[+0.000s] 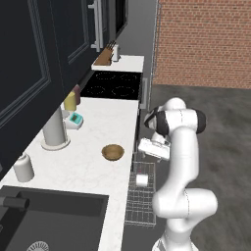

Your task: Pick up the cup and bowl from the counter, place them in the dishwasher, and close the dishwasher door.

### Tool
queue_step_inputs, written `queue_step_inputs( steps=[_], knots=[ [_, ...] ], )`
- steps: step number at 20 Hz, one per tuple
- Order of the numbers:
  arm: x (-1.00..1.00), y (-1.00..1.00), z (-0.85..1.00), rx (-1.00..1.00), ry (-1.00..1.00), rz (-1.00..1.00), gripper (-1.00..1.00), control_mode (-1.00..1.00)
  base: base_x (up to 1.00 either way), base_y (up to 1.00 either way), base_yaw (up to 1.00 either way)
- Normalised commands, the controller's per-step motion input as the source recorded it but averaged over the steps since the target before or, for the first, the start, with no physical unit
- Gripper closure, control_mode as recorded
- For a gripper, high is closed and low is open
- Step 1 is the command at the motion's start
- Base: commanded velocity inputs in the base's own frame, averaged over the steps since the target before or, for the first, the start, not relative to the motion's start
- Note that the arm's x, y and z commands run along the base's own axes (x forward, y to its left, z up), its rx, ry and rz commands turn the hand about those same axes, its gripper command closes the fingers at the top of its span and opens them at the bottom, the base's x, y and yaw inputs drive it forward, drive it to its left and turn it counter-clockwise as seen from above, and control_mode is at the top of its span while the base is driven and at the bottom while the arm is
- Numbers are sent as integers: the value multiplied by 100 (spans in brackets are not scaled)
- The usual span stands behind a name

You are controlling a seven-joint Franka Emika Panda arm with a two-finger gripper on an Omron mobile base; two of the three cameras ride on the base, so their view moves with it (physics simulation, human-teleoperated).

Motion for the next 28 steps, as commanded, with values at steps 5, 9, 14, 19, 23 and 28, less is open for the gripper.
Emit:
queue_step_inputs(
  steps=[5,9,14,19,23,28],
  knots=[
    [-3,29,67,0,-17,0,-100,-100,0,0,0],
    [0,40,54,0,-15,0,-100,-100,0,0,0],
    [0,22,72,0,-16,0,-100,-100,0,0,0],
    [-30,6,76,0,-16,0,-100,-100,0,0,0],
    [-93,39,5,-10,-48,0,-100,-100,0,0,0],
    [-100,71,-69,-17,-91,-3,-100,-100,0,0,0]
  ],
)
